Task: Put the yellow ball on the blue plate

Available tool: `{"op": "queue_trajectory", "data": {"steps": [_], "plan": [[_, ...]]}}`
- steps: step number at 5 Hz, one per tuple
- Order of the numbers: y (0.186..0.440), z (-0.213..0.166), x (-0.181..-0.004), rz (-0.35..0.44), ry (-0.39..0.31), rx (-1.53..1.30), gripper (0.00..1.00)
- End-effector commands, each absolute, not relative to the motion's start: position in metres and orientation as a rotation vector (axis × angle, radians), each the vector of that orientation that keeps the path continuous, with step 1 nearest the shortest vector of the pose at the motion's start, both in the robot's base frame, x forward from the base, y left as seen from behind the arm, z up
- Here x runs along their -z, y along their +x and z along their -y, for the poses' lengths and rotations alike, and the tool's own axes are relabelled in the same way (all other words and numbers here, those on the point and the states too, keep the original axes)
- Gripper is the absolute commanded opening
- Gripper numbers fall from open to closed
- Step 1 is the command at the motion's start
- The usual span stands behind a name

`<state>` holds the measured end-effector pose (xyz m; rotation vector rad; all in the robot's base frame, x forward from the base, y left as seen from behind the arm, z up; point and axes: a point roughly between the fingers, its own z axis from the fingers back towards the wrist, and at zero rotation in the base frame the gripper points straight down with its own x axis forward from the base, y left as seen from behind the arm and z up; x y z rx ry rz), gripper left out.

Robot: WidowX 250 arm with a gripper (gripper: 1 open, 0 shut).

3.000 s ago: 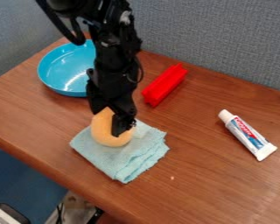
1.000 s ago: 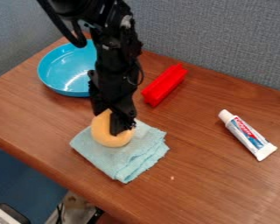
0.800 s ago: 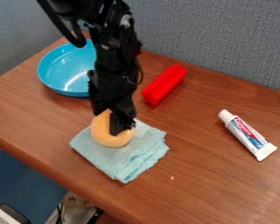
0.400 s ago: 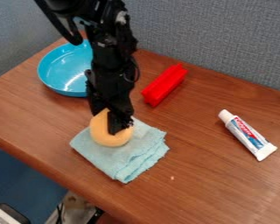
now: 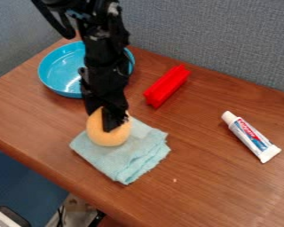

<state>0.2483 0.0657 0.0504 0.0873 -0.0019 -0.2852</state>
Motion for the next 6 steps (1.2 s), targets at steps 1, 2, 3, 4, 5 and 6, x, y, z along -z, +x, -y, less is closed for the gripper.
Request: {"op": "queue_trajectory", "data": {"steps": [1, 2, 3, 4, 5, 6], "plan": [[0.257, -0.082, -0.076, 0.072, 0.108, 0.242, 0.00], [0.260, -0.082, -0.103, 0.136, 0.105, 0.227, 0.00], [0.267, -0.083, -0.123, 0.170, 0.093, 0.195, 0.00], [0.260, -0.074, -0.113, 0.161, 0.075, 0.193, 0.00], [0.249, -0.057, -0.098, 0.133, 0.054, 0.220, 0.00], [0.259, -0.066, -0.100, 0.147, 0.035, 0.167, 0.00]]}}
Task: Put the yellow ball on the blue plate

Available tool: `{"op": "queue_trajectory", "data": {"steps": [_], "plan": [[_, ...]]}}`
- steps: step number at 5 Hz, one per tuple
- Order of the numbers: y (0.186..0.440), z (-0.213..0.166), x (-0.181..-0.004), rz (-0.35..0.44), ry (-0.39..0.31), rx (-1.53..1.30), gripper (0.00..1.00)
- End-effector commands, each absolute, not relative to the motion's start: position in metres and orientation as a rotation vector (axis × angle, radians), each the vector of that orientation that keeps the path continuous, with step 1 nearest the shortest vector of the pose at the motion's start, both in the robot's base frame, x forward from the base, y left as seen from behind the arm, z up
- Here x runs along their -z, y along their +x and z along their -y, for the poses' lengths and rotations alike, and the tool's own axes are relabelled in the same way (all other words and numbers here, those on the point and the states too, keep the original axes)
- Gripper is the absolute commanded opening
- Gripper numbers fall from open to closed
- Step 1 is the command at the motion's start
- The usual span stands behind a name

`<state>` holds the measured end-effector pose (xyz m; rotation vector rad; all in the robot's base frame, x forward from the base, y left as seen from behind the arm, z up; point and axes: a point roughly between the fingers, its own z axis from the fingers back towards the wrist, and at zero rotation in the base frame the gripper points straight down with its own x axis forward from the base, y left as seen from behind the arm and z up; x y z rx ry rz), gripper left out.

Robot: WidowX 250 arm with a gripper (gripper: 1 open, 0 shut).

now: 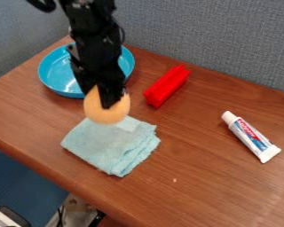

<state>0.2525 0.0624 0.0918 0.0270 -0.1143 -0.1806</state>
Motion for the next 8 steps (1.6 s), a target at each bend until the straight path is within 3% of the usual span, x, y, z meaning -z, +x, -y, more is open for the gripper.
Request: {"op": "queue_trajectory", "data": {"steps": [1, 3, 8], "plan": [[0.269, -0.071, -0.098, 0.149, 0.017, 0.132, 0.00], [0.277, -0.075, -0.084, 0.113, -0.005, 0.105, 0.00], [0.281, -0.067, -0.091, 0.108, -0.059, 0.093, 0.00]]}}
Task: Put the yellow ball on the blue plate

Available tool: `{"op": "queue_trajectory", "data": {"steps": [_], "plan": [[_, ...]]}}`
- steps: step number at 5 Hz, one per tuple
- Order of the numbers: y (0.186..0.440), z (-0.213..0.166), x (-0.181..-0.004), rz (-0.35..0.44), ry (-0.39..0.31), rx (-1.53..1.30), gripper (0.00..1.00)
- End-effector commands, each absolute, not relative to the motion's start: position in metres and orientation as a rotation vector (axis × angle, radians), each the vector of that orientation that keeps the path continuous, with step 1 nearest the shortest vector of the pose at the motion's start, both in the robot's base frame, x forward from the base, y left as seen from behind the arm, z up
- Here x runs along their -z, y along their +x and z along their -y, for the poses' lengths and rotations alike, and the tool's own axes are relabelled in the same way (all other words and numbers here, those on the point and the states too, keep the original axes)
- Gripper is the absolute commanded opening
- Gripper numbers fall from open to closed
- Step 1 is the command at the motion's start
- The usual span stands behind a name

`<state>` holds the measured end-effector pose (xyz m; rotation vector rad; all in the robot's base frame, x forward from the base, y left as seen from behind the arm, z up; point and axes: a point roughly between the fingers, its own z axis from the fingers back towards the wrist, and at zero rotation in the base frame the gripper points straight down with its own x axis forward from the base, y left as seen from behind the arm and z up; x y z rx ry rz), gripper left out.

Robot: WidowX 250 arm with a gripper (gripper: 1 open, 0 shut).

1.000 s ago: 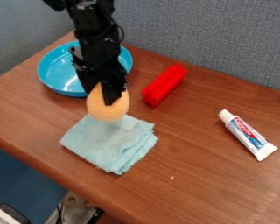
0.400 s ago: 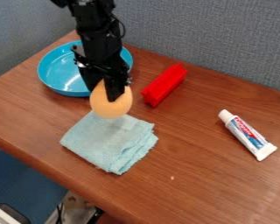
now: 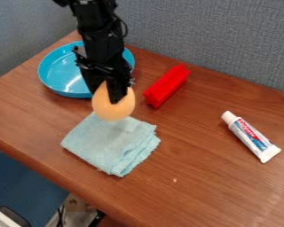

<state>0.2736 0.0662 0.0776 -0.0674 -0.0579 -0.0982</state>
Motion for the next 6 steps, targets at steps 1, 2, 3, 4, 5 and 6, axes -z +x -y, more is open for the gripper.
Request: {"op": "queue_trajectory", "data": {"steps": [1, 2, 3, 4, 5, 6], "plan": [[0.282, -0.066, -0.095, 0.110, -0.064, 0.097, 0.00], [0.284, -0.064, -0.100, 0.119, -0.067, 0.102, 0.00], [0.285, -0.062, -0.099, 0.108, -0.063, 0.109, 0.00], [0.285, -0.062, -0.096, 0.090, -0.055, 0.114, 0.00], [0.285, -0.061, -0.093, 0.075, -0.045, 0.121, 0.00], [0.283, -0.060, -0.088, 0.052, -0.037, 0.129, 0.00]]}}
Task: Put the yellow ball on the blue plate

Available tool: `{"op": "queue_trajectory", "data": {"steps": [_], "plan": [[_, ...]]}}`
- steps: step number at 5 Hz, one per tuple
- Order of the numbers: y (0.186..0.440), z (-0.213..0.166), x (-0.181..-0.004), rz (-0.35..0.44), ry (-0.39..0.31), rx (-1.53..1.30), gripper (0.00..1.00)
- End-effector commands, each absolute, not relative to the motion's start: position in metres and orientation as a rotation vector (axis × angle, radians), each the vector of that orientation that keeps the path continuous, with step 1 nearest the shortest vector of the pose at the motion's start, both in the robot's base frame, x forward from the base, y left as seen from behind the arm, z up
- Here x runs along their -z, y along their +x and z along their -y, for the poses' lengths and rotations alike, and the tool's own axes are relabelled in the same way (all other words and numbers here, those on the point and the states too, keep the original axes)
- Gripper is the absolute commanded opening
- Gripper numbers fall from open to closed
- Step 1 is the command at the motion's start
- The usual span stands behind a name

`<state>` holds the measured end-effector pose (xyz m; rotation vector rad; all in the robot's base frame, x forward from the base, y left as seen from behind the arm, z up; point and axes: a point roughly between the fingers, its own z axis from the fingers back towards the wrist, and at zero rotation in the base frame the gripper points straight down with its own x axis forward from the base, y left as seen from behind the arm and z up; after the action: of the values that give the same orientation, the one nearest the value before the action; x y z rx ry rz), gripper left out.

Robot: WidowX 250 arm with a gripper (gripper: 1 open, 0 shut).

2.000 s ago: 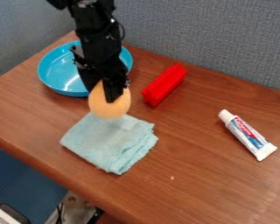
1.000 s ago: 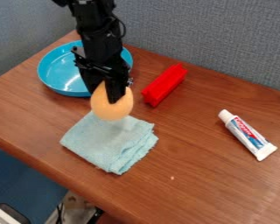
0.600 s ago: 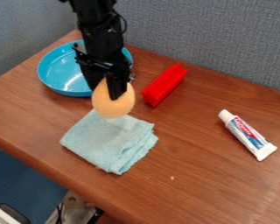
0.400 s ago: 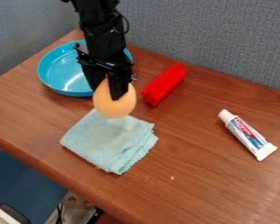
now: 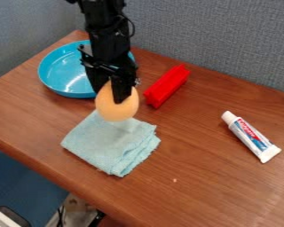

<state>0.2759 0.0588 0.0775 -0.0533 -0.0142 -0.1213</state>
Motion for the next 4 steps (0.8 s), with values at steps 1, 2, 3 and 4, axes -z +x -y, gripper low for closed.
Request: {"op": "queue_trajectory", "data": {"steps": [1, 2, 3, 4], "plan": [[0.282, -0.055, -0.091, 0.053, -0.035, 0.144, 0.00], [0.281, -0.051, -0.096, 0.061, -0.033, 0.154, 0.00], [0.281, -0.048, -0.102, 0.070, -0.029, 0.158, 0.00], [0.283, -0.060, -0.116, 0.100, -0.015, 0.123, 0.00]]}}
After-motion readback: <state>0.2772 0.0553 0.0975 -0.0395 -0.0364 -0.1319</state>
